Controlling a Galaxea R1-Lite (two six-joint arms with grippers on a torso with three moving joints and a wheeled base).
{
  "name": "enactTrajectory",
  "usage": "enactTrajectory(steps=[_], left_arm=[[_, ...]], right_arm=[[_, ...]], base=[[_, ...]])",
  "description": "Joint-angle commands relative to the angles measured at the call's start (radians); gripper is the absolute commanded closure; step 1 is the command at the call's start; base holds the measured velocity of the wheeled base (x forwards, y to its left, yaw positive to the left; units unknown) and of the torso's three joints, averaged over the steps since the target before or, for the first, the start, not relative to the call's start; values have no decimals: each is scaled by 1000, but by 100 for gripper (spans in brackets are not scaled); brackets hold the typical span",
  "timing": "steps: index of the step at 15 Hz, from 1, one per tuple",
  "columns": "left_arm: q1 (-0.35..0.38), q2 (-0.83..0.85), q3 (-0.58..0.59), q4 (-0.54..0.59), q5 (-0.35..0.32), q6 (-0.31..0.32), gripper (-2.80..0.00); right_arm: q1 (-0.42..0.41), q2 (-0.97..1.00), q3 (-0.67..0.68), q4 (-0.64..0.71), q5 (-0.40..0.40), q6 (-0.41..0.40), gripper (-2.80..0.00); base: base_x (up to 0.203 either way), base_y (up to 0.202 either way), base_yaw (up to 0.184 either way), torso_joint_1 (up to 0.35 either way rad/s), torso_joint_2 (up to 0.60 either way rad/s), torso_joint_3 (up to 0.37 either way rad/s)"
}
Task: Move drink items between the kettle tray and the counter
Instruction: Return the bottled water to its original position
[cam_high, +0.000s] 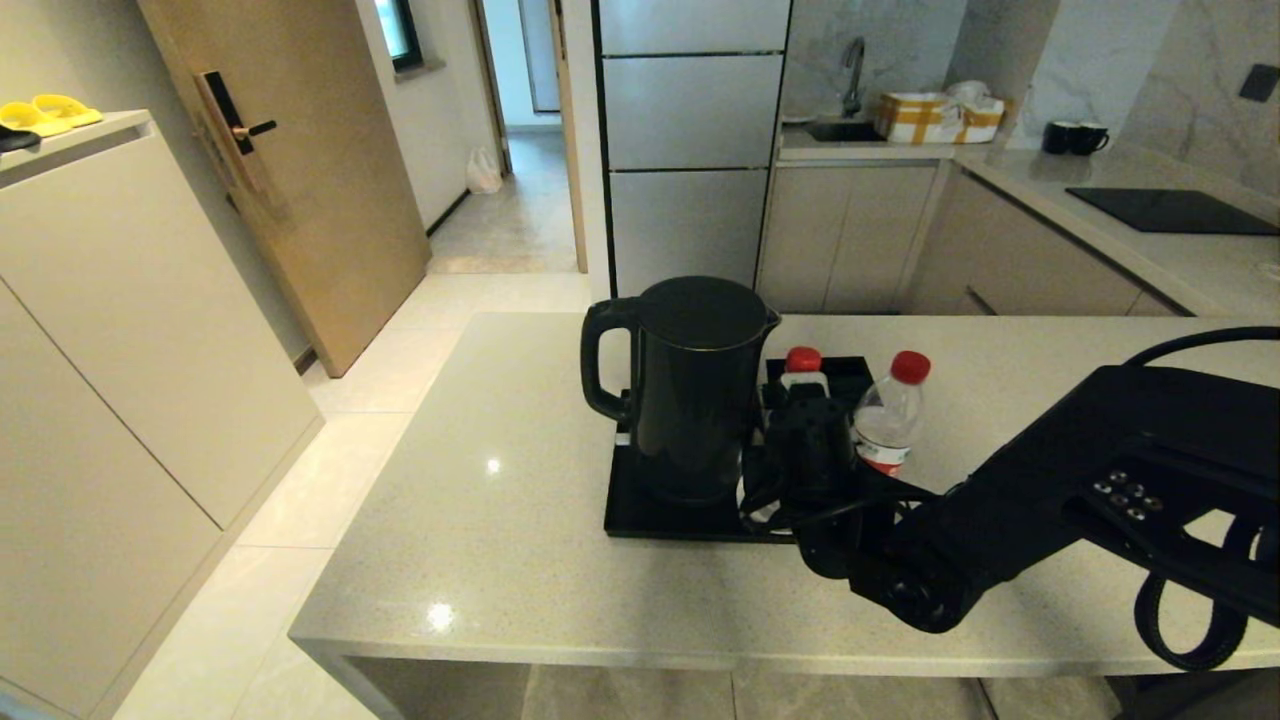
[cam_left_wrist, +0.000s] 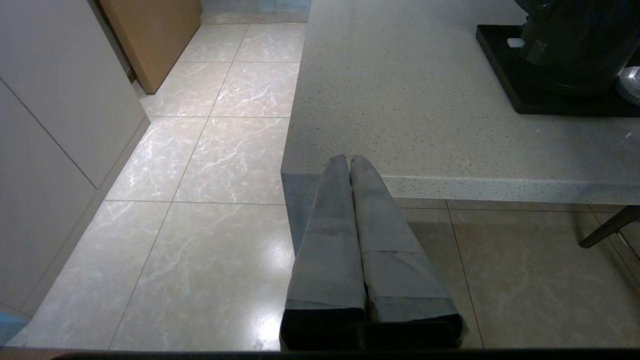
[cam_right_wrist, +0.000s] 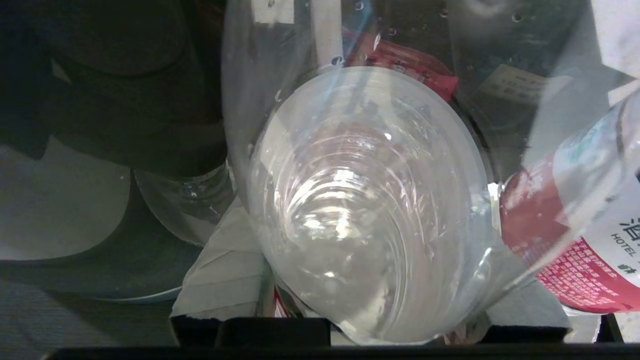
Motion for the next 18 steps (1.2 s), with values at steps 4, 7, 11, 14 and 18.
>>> enactTrajectory(steps=[4, 7, 11, 14, 18], left_arm=[[0, 0, 2, -1, 0, 0, 0], [0, 0, 2, -1, 0, 0, 0], [0, 0, 0, -1, 0, 0, 0], [0, 0, 2, 0, 0, 0, 0], [0, 0, 2, -1, 0, 0, 0]], right_arm=[[0, -51, 25, -10, -3, 2, -280], [0, -78, 71, -12, 0, 2, -280], [2, -126, 139, -14, 11, 5, -280], [7, -189, 195, -9, 38, 5, -280], [22, -204, 216, -5, 48, 5, -280]], base=[[0, 0, 0, 0, 0, 0], [0, 0, 0, 0, 0, 0], [0, 0, 0, 0, 0, 0], [0, 0, 0, 0, 0, 0], [0, 0, 0, 0, 0, 0]])
